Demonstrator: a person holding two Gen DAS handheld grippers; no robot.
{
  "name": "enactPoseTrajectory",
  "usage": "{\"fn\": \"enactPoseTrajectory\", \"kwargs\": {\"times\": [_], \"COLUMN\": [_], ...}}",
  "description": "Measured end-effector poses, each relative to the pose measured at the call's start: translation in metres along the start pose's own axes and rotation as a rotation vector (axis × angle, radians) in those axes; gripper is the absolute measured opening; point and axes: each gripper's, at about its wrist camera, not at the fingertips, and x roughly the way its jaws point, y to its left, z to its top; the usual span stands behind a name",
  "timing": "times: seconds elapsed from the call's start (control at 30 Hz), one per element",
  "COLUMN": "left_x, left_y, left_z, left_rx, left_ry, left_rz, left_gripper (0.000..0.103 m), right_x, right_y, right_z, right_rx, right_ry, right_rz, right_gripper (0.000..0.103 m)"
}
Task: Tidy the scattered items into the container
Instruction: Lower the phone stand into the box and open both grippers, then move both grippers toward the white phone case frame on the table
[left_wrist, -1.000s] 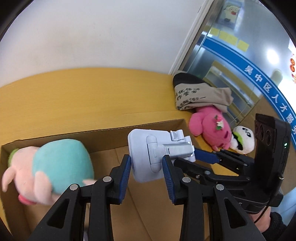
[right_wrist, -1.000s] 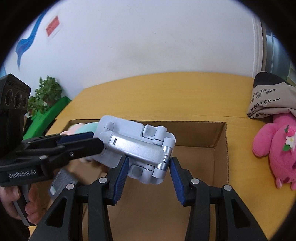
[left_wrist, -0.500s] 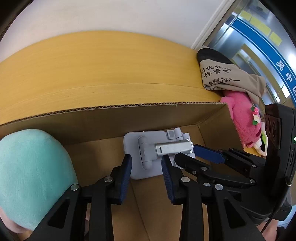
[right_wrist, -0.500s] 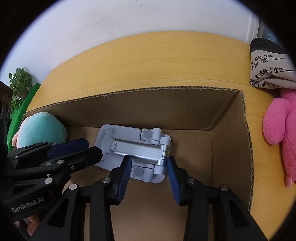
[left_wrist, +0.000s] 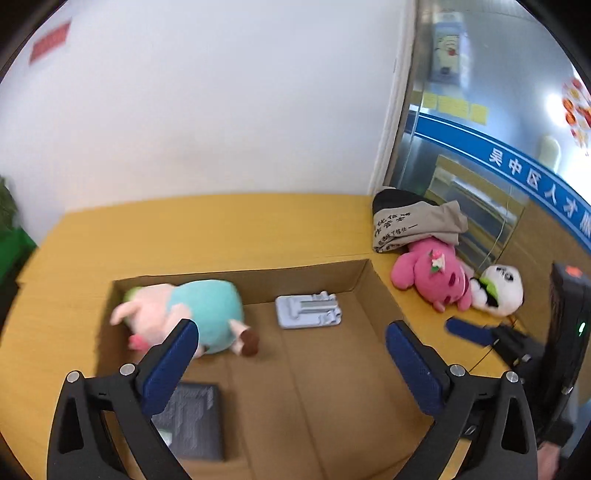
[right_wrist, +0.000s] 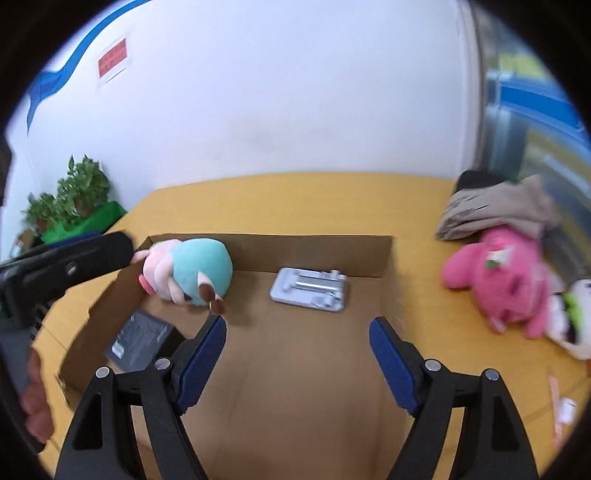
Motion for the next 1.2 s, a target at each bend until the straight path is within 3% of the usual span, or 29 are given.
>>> {"fn": "enactPoseTrajectory", "kwargs": {"times": [0.17,0.43,0.5,0.53,0.57,0.6,0.67,0.73,0.77,0.8,0.83,0.87,1.0,1.2], "left_x": [-0.054,-0.087,-0.089,-0.089,-0.088,-0.086,-0.082,-0.08,-0.079,-0.079,-0.081,-0.083,-0.08,-0.072], "left_y": [-0.004,-0.008,-0.008,-0.009,-0.009,-0.009,-0.012,-0.016,-0.018,-0.018,-0.018,-0.019,-0.022,-0.022], "left_z": [-0.045,-0.083,-0.088,-0.09,-0.091,-0.092,-0.095,-0.097,-0.097,-0.097,-0.098,-0.098,-0.101,-0.123], "left_rx": [-0.042,-0.062,-0.081,-0.085,-0.088,-0.092,-0.093,-0.078,-0.077,-0.084,-0.094,-0.099,-0.074,-0.087], "left_ry": [-0.048,-0.042,-0.036,-0.031,-0.023,-0.012,0.013,0.015,0.013,0.009,-0.007,-0.023,-0.002,0.077], "left_rz": [0.014,0.002,-0.012,-0.023,-0.031,-0.036,-0.037,-0.017,-0.007,0.002,0.01,0.01,0.025,-0.034], "left_gripper": [0.103,0.102,0.095,0.086,0.057,0.029,0.024,0.032,0.06,0.098,0.103,0.103,0.103,0.103], "right_x": [-0.044,-0.075,-0.08,-0.081,-0.081,-0.08,-0.078,-0.076,-0.075,-0.074,-0.072,-0.071,-0.07,-0.064], "right_y": [0.01,0.012,0.013,0.013,0.014,0.014,0.014,0.014,0.014,0.013,0.012,0.011,0.006,-0.009], "right_z": [-0.019,-0.039,-0.043,-0.044,-0.046,-0.048,-0.05,-0.052,-0.053,-0.053,-0.053,-0.054,-0.058,-0.072], "right_rx": [-0.049,-0.078,-0.085,-0.091,-0.098,-0.099,-0.096,-0.102,-0.101,-0.099,-0.096,-0.093,-0.077,-0.037], "right_ry": [-0.044,-0.034,-0.041,-0.045,-0.041,-0.031,-0.019,-0.021,-0.02,-0.015,-0.008,-0.01,-0.016,0.047], "right_rz": [-0.041,-0.032,-0.004,-0.002,-0.006,0.001,0.016,0.012,0.006,0.001,-0.004,-0.006,0.01,0.058], "right_gripper": [0.08,0.078,0.077,0.061,0.021,0.002,0.004,0.004,0.013,0.025,0.059,0.083,0.083,0.083]}}
